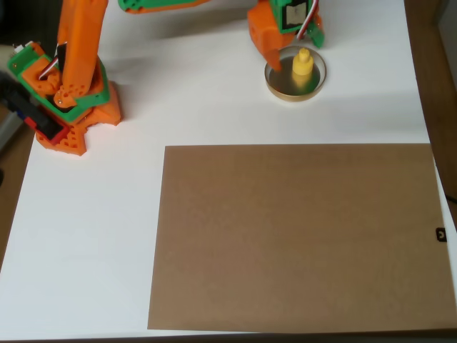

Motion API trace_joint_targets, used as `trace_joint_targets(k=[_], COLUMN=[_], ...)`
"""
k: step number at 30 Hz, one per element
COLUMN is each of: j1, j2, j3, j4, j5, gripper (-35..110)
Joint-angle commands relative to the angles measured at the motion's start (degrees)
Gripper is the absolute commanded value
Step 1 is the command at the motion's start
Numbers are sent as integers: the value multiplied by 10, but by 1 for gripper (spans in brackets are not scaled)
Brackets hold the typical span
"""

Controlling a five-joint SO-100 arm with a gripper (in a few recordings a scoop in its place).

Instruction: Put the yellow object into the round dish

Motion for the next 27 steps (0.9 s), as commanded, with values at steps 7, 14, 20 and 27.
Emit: trace_joint_targets(k=[7, 14, 20, 27], j1=[11, 76, 235, 443], j2=[267, 440, 588, 711], j3=[161, 322, 433, 490], j4=[-5, -9, -22, -55], j5=[-63, -118, -163, -149], gripper=[30, 30, 29, 29])
